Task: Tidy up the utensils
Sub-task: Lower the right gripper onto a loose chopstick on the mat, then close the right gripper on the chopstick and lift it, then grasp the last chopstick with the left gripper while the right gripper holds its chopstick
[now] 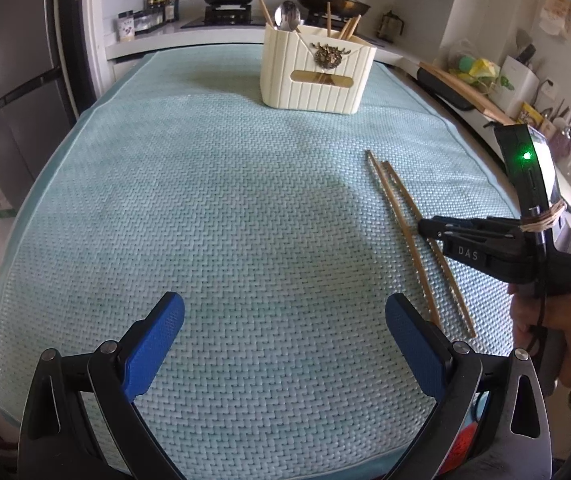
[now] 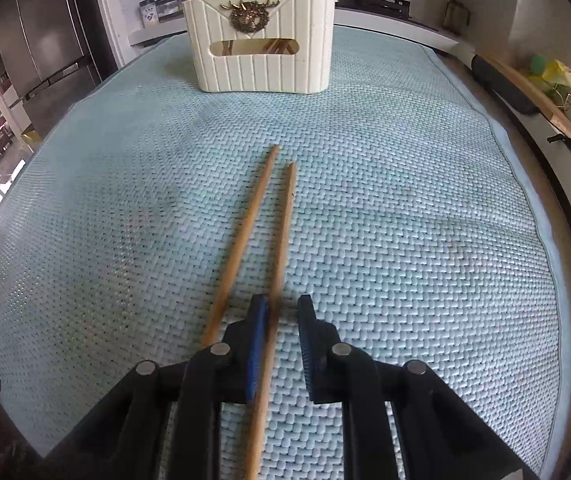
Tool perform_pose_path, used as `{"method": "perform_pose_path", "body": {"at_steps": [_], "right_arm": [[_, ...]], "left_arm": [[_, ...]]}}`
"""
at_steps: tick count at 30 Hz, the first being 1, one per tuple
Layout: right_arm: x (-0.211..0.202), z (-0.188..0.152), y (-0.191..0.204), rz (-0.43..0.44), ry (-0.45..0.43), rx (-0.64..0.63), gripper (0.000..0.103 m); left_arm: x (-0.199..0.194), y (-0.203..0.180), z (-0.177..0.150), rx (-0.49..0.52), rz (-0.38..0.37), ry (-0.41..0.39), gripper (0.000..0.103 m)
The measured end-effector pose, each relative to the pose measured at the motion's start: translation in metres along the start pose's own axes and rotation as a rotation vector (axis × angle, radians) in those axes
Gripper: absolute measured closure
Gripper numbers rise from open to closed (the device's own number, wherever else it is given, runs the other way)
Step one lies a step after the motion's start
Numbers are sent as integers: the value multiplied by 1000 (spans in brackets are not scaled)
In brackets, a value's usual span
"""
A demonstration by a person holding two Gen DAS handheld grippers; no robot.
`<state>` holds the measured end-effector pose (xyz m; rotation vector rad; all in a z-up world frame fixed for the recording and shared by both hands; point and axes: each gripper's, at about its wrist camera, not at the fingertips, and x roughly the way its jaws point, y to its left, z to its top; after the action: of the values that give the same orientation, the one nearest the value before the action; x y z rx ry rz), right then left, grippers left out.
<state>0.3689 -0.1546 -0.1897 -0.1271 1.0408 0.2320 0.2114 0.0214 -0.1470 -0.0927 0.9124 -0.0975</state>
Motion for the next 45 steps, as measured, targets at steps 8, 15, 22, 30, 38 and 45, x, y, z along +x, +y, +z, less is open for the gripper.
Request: {"method": "perform_pose_path", "body": {"at_steps": [8, 15, 22, 30, 38, 45], "right_arm": [[-14, -21, -40, -72, -13, 81, 88], [-22, -34, -60, -78, -26, 144, 85], [-27, -45, -63, -46, -34, 174, 85], [-35, -59, -73, -20, -44, 210, 85], [-38, -65, -75, -27, -55, 215, 85], [-41, -62, -70, -29, -46, 229, 83]], "left_arm": [[17, -16, 22, 33, -67, 35, 2], [65, -68, 79, 156, -136, 66, 2], [140, -107, 102, 193, -15, 122, 16], [121, -102, 60, 346, 116, 54, 20], [91, -23, 42, 288, 51, 125, 21], [85, 23, 44, 230, -27, 149, 21]]}}
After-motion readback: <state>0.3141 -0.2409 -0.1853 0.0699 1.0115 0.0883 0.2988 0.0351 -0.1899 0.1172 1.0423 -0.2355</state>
